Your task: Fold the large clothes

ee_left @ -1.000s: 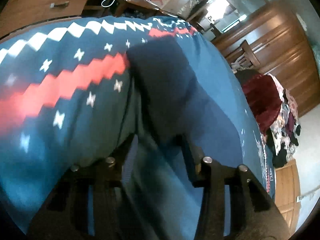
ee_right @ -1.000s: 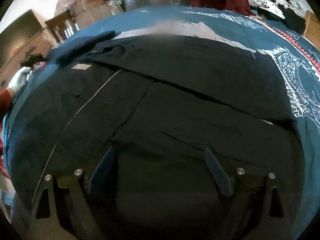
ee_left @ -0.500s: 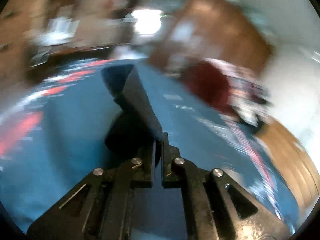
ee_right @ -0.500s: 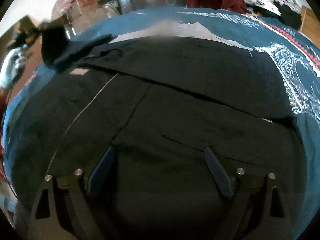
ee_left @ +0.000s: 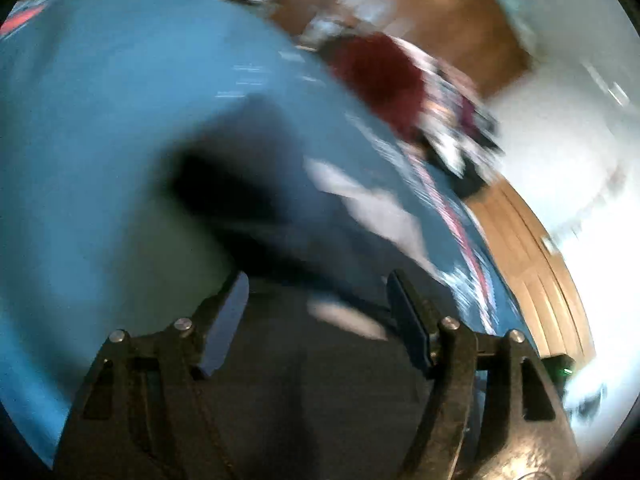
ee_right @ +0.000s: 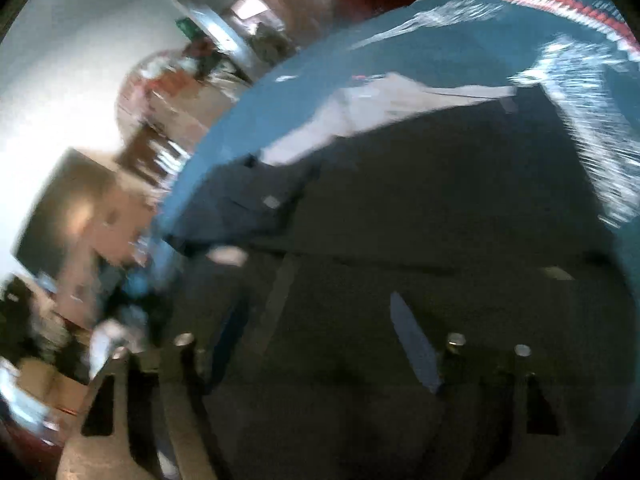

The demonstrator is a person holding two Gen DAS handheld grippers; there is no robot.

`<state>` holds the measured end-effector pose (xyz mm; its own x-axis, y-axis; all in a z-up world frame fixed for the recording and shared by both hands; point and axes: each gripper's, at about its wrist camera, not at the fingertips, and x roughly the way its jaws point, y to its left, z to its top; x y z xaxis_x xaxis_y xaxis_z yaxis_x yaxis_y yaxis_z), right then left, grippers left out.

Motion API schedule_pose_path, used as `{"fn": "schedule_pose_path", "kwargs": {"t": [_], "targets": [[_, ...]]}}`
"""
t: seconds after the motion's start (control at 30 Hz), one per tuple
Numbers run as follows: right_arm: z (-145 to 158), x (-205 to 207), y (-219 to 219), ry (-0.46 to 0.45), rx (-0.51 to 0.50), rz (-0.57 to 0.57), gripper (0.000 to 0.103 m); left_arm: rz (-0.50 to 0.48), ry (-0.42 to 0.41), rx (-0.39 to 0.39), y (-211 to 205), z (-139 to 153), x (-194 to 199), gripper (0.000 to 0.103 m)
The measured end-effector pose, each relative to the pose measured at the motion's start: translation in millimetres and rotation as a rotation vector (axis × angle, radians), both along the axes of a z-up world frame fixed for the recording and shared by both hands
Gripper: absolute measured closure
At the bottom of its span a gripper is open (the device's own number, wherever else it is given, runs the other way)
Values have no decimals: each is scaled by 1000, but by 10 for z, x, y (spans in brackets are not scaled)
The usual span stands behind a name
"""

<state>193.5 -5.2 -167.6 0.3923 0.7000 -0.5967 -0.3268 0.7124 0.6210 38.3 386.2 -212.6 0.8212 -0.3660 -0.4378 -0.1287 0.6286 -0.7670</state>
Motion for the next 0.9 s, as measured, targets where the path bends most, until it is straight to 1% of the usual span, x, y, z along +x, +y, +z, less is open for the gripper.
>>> {"fn": "schedule_pose_path", "kwargs": {"t": [0.03, 0.07, 0.1, 0.17, 0.2, 0.23, 0.27, 0.3, 0.4, 0.5, 0.63, 0.73, 0.8, 0.83, 0.87, 0.9], "targets": [[11, 109, 92, 18, 32, 24, 30, 2, -10, -29, 81, -90, -3, 47], [-3, 338, 267, 65, 82, 63, 33, 10, -24, -52, 117, -159, -19, 56], [-16, 486, 375, 88, 104, 69, 34, 17, -28, -54, 118, -175, -37, 58], [-87, 794, 600, 140, 140, 87, 34, 20, -31, -24, 33, -112, -17, 57], [-178, 973, 717, 192, 156, 95, 34, 22, -29, -3, -5, -108, -29, 57], [-245, 1088, 785, 230, 160, 82, 35, 22, -29, 8, -17, -96, -29, 57], [-359, 1228, 888, 288, 184, 89, 35, 22, -29, 12, -26, -89, 4, 57], [-444, 1311, 954, 336, 195, 97, 35, 22, -31, 9, -7, -75, 15, 57], [-591, 1415, 1111, 407, 179, 121, 35, 23, -34, 8, 102, -95, 66, 57], [-613, 1450, 1216, 401, 160, 145, 35, 24, -41, 2, 104, -99, 85, 57], [-646, 1506, 1298, 398, 176, 157, 36, 23, -45, -3, 151, -138, 87, 57], [-686, 1540, 1397, 394, 151, 159, 38, 23, -45, -3, 161, -143, 90, 57], [-695, 1559, 1464, 371, 107, 156, 58, 23, -46, -3, 166, -144, 91, 57], [-698, 1572, 1470, 362, 74, 144, 88, 23, -46, -4, 174, -146, 91, 57], [-681, 1570, 1440, 349, 54, 129, 92, 23, -48, -5, 171, -143, 89, 57], [-597, 1553, 1368, 321, 68, 110, 99, 23, -50, -7, 171, -141, 83, 57]]}}
